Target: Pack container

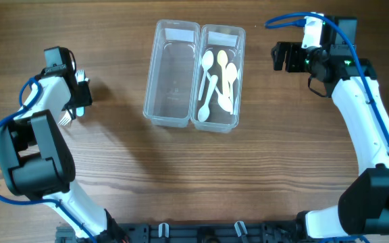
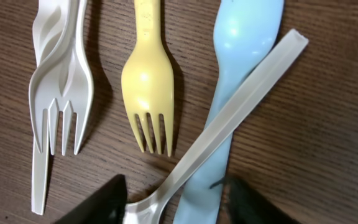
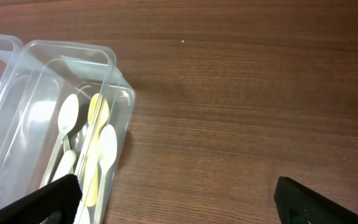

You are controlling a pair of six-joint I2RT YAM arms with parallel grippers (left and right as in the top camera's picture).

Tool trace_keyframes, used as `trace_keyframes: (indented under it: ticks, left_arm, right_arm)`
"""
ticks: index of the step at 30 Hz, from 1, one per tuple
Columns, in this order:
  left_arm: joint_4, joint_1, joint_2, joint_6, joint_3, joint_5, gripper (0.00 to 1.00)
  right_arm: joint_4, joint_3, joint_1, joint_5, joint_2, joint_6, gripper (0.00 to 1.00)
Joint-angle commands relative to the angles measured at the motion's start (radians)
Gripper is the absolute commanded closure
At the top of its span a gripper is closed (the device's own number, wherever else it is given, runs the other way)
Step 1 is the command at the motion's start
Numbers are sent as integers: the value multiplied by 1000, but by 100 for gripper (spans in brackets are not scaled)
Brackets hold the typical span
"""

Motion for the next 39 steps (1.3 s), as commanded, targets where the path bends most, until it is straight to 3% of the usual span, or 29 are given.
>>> trace_keyframes:
  ticks: [1, 5, 12, 21, 22, 25, 29, 34, 39]
  left_arm:
    - [8, 4, 13, 6, 10, 12, 40]
    - [11, 15, 13, 6, 10, 12, 39]
    - [10, 98, 13, -56, 10, 34, 47]
    - [8, 117, 13, -55, 10, 93, 46]
    - [8, 117, 13, -54, 10, 99, 45]
    - [20, 117, 13, -46, 10, 144, 28]
    - [42, 117, 13, -46, 10, 145, 13]
    - [64, 117, 13, 33, 10, 261, 12]
    - [78, 117, 13, 33, 10, 276, 12]
  right_arm:
    - [4, 2, 0, 9, -11, -12, 0]
    - [4, 2, 0, 9, -11, -11, 0]
    - [4, 2, 0, 9, -11, -12, 0]
    - [4, 2, 0, 9, -11, -11, 0]
    - [4, 2, 0, 9, -11, -11, 0]
    - [4, 2, 0, 9, -11, -12, 0]
    - [4, 2, 0, 9, -11, -12, 0]
    - [4, 2, 0, 9, -11, -11, 0]
    - [4, 2, 0, 9, -11, -11, 0]
